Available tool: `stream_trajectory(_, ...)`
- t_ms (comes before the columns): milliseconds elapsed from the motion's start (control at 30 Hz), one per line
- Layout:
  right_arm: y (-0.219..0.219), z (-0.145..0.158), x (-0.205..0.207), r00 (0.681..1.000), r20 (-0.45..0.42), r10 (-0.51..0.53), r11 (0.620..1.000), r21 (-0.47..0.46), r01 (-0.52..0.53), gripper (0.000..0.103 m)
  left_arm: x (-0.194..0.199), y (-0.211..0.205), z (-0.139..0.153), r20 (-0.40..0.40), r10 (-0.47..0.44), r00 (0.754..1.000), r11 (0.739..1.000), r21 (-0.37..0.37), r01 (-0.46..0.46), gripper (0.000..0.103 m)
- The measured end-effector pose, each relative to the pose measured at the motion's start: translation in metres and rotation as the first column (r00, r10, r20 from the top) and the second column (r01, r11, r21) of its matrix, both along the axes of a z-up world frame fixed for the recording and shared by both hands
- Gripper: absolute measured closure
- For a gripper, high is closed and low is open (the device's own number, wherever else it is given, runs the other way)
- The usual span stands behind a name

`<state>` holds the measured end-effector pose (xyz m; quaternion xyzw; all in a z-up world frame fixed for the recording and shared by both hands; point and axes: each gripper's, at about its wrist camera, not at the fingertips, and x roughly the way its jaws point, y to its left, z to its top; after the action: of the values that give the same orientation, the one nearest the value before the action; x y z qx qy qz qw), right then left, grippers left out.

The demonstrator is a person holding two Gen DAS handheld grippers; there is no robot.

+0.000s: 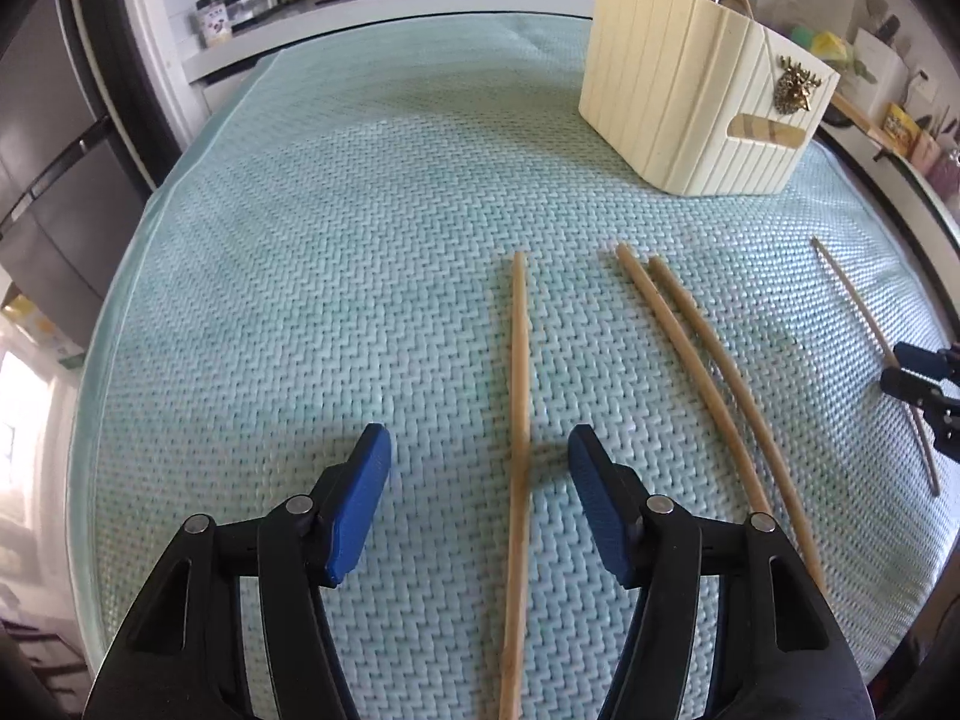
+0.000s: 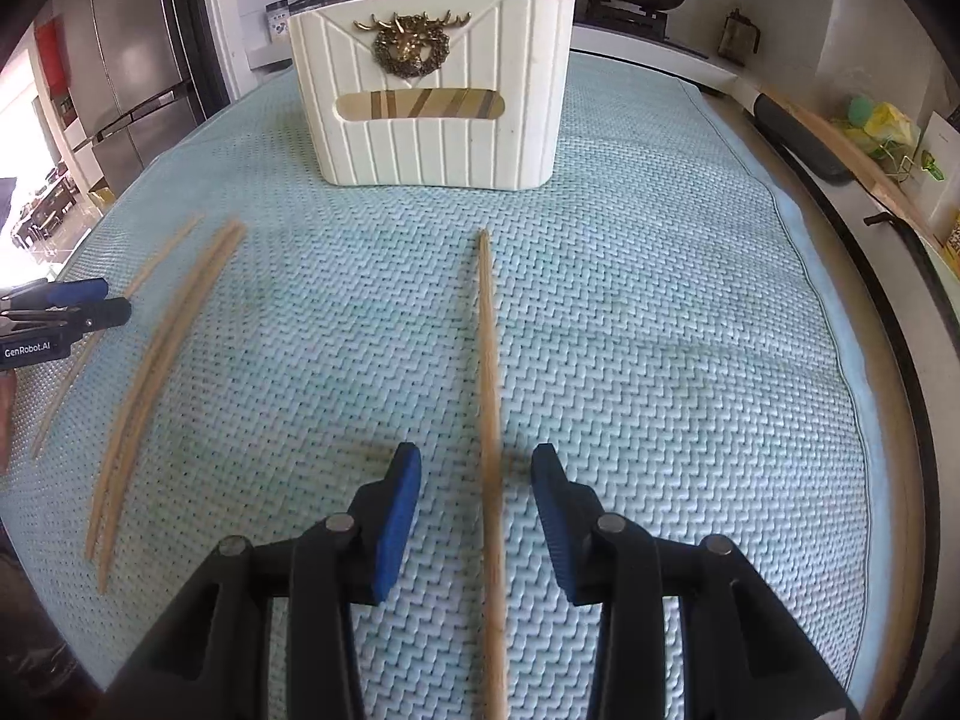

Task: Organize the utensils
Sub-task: 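Close the right tool on one chopstick while the left tool grasps another, then carry both chopsticks to the cream holder and lower them in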

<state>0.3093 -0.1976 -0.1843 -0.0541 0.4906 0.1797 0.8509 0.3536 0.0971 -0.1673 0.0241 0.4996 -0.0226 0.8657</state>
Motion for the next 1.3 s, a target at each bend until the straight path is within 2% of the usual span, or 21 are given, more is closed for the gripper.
stream_trajectory(67, 0.003, -0.001, 0.014, 1.0, -0.005, 0.012, 1.0, 0.004, -0.012, 0.064, 0.011, -0.002, 0.0, -0.008, -0.015, 1.0, 1.0, -0.011, 0.015, 0.048)
stream_trajectory(233, 0.018, 0.0, 0.047, 0.999, -0.007, 0.046, 0.999, -0.014, -0.046, 0.069, 0.033, -0.01, 0.0, -0.03, -0.069, 0.997, 0.997, -0.019, 0.068, 0.049)
stream_trajectory(300, 0.024, 0.0, 0.06, 0.998, -0.016, 0.057, 0.998, -0.01, -0.057, 0.079, 0.039, -0.012, 0.0, -0.04, -0.088, 0.995, 0.996, -0.007, 0.088, 0.049)
stream_trajectory(333, 0.026, 0.0, 0.066, 0.998, -0.026, 0.058, 0.998, -0.002, -0.058, 0.08, 0.042, -0.012, 0.0, -0.045, -0.097, 0.994, 0.995, -0.007, 0.097, 0.05)
stream_trajectory(400, 0.029, 0.0, 0.077, 0.998, -0.031, 0.05, 0.999, 0.003, -0.05, 0.092, 0.046, -0.011, 0.001, -0.049, -0.104, 0.993, 0.995, -0.013, 0.104, 0.067)
stream_trajectory(433, 0.031, 0.0, 0.081, 0.998, -0.033, 0.052, 0.999, -0.001, -0.052, 0.095, 0.048, -0.009, 0.002, -0.051, -0.1, 0.994, 0.995, -0.017, 0.099, 0.072)
stream_trajectory(500, 0.032, 0.0, 0.089, 0.998, -0.04, 0.051, 0.999, 0.016, -0.051, 0.097, 0.053, -0.004, 0.001, -0.06, -0.09, 0.994, 0.995, -0.045, 0.088, 0.098)
stream_trajectory(600, 0.029, 0.001, 0.099, 0.998, -0.054, 0.036, 0.997, 0.069, -0.033, 0.097, 0.058, 0.0, 0.0, -0.057, -0.078, 0.995, 0.995, -0.073, 0.074, 0.099)
stream_trajectory(700, 0.018, 0.005, 0.104, 0.998, -0.066, 0.01, 0.99, 0.143, -0.001, 0.097, 0.056, 0.004, 0.004, -0.032, -0.058, 0.998, 0.997, -0.059, 0.056, 0.099)
stream_trajectory(900, 0.001, 0.056, 0.081, 0.999, 0.043, 0.002, 0.967, 0.253, -0.013, 0.097, 0.024, 0.01, 0.052, 0.11, -0.027, 0.994, 0.993, -0.11, 0.039, 0.099)
stream_trajectory(1100, -0.009, 0.118, 0.038, 0.98, 0.201, 0.005, 0.947, 0.314, -0.069, 0.097, -0.02, 0.008, 0.116, 0.282, -0.018, 0.959, 0.986, -0.154, 0.064, 0.099)
stream_trajectory(1300, -0.013, 0.158, -0.002, 0.944, 0.331, 0.007, 0.947, 0.302, -0.113, 0.097, -0.055, 0.006, 0.158, 0.407, -0.02, 0.913, 0.986, -0.145, 0.086, 0.099)
